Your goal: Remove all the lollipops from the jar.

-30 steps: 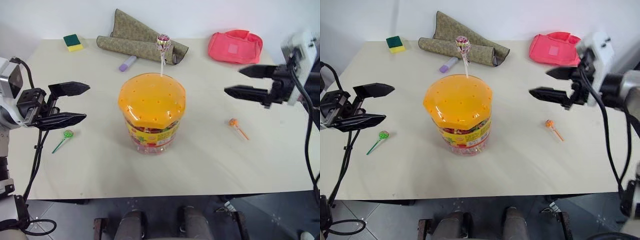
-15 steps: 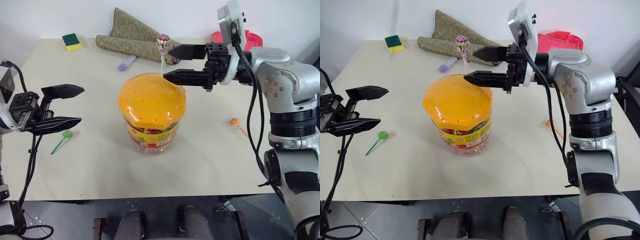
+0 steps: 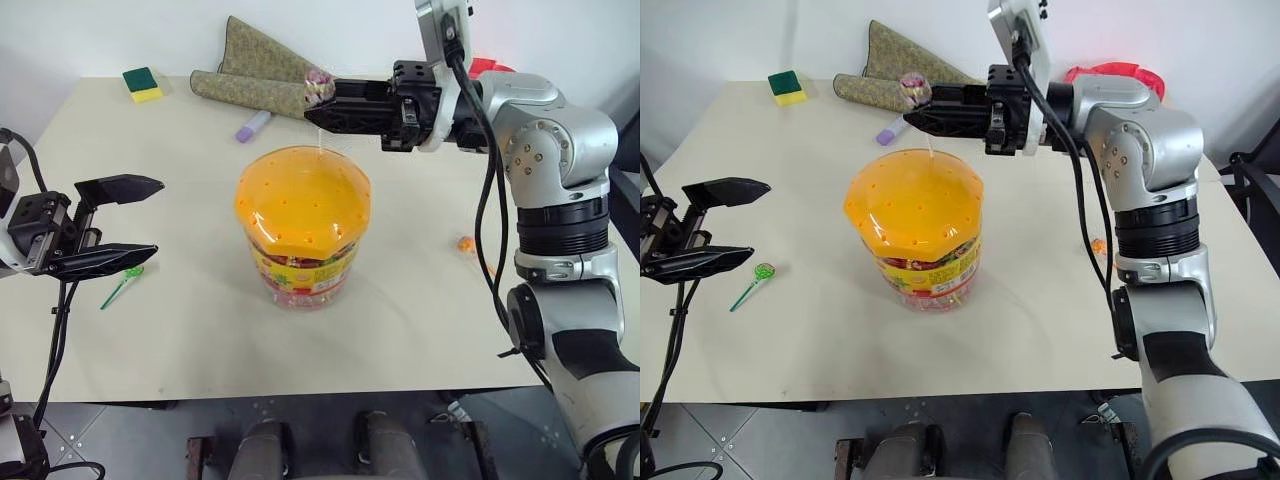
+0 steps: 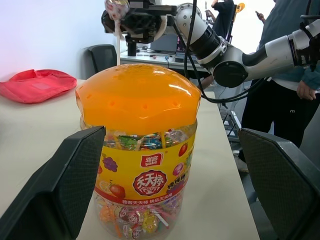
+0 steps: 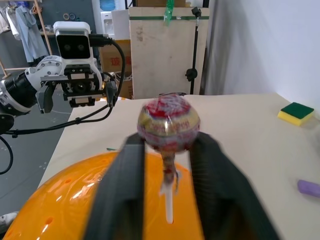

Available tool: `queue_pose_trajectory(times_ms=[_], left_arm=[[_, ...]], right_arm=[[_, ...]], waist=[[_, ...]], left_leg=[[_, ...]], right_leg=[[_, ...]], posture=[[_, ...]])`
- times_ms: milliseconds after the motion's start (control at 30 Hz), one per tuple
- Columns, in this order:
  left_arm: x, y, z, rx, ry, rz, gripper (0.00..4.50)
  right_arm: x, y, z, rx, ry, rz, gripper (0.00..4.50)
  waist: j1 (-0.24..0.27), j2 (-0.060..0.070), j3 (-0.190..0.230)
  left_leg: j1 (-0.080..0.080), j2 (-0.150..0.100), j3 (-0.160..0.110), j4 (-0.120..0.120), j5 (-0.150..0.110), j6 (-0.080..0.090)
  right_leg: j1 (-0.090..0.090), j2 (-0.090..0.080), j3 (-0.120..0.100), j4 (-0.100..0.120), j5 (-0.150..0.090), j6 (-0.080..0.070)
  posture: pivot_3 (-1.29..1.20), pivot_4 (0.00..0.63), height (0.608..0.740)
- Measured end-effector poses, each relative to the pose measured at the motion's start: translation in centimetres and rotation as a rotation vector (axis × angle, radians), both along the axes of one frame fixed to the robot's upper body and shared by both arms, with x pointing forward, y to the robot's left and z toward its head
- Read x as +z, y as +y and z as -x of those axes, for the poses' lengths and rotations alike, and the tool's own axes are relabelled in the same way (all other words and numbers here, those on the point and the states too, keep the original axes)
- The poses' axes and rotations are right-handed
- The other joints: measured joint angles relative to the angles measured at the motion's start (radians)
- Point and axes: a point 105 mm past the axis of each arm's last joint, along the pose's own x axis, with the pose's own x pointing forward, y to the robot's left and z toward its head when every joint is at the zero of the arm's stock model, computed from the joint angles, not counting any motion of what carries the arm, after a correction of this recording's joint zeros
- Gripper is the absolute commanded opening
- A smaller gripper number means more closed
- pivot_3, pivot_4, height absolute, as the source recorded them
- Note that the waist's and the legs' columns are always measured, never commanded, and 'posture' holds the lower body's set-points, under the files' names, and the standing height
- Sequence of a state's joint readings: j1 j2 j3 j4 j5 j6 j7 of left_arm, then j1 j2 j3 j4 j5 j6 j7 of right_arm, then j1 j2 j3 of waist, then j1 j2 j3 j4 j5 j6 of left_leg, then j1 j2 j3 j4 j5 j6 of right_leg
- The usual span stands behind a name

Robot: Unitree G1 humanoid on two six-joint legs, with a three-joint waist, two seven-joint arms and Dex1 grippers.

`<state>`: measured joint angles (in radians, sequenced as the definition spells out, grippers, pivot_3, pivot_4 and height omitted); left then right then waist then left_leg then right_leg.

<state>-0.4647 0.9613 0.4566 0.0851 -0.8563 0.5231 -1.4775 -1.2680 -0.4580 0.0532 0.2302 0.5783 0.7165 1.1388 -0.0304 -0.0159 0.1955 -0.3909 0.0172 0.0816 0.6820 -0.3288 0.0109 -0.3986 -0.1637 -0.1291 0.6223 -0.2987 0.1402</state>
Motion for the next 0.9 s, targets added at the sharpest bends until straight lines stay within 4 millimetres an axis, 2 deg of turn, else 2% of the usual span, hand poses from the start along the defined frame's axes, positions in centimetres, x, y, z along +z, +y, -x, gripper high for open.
queue_pose_trajectory(times_ms=[233, 367, 467, 567, 633, 733, 800, 900], left_arm=[[-0.2, -0.2, -0.1, -0.007, 0.003, 0.01, 4.5], [-0.2, -0.4, -0.2, -0.022, -0.002, 0.018, 4.5], [-0.1, -0.9, -0.4, -0.05, -0.012, 0.021, 4.5], [-0.3, -1.0, -0.5, -0.063, -0.005, 0.023, 4.5], [-0.2, -1.0, -0.6, -0.063, -0.011, 0.03, 4.5], [0.0, -1.1, -0.9, -0.07, -0.012, 0.034, 4.5], [-0.2, -1.1, -1.1, -0.067, -0.003, 0.035, 4.5], [-0.4, -0.8, -1.5, -0.054, 0.013, 0.042, 4.5]], right_arm=[[0.9, 0.3, -0.1, -0.017, -0.025, -0.021, 0.03], [3.1, 0.1, -0.1, -0.058, -0.077, -0.057, 0.03], [5.3, -1.1, -0.1, -0.12, -0.131, -0.082, 0.03], [6.1, -3.2, -0.8, -0.229, -0.148, -0.088, 0.03], [6.3, -4.9, -1.8, -0.341, -0.132, -0.087, 0.03], [5.4, -9.2, -3.3, -0.565, -0.081, -0.002, 0.03], [3.2, -13.9, -4.4, -0.77, 0.01, 0.097, 0.03], [-1.2, -19.0, -5.2, -0.943, 0.158, 0.213, 0.03]], waist=[[-0.001, 0.0, 0.0], [0.0, 0.0, 0.0], [0.002, 0.0, 0.0], [0.001, 0.0, 0.0], [0.0, 0.0, 0.0], [0.005, 0.0, 0.0], [0.008, 0.0, 0.0], [0.003, 0.0, 0.0]], left_leg=[[0.0, 0.0, 0.0, 0.0, 0.0, 0.0], [0.0, 0.0, 0.0, 0.0, 0.0, 0.0], [0.0, 0.0, 0.0, 0.0, 0.0, 0.0], [0.0, 0.0, 0.0, 0.0, 0.0, 0.0], [0.0, 0.0, 0.0, 0.0, 0.0, 0.0], [0.0, -0.001, 0.0, 0.0, 0.0, 0.0], [-0.001, -0.001, 0.0, 0.0, -0.001, 0.001], [-0.001, -0.001, 0.002, -0.001, -0.001, 0.002]], right_leg=[[0.0, 0.0, 0.0, 0.0, 0.0, 0.0], [0.0, 0.0, 0.0, 0.0, 0.0, 0.0], [0.0, 0.0, 0.0, 0.0, 0.0, 0.0], [0.0, 0.0, 0.0, 0.0, 0.0, 0.0], [0.0, 0.0, 0.0, 0.0, 0.0, 0.0], [-0.001, 0.0, 0.0, 0.0, 0.0, 0.0], [-0.001, -0.001, 0.0, 0.0, 0.0, 0.0], [-0.001, -0.001, 0.0, -0.001, 0.0, 0.0]], posture=[[0.0, 0.15, 0.74], [0.0, 0.15, 0.74], [0.0, 0.15, 0.74], [0.0, 0.15, 0.74], [0.0, 0.15, 0.74], [0.0, 0.15, 0.74], [0.0, 0.15, 0.74], [0.0, 0.15, 0.74]])
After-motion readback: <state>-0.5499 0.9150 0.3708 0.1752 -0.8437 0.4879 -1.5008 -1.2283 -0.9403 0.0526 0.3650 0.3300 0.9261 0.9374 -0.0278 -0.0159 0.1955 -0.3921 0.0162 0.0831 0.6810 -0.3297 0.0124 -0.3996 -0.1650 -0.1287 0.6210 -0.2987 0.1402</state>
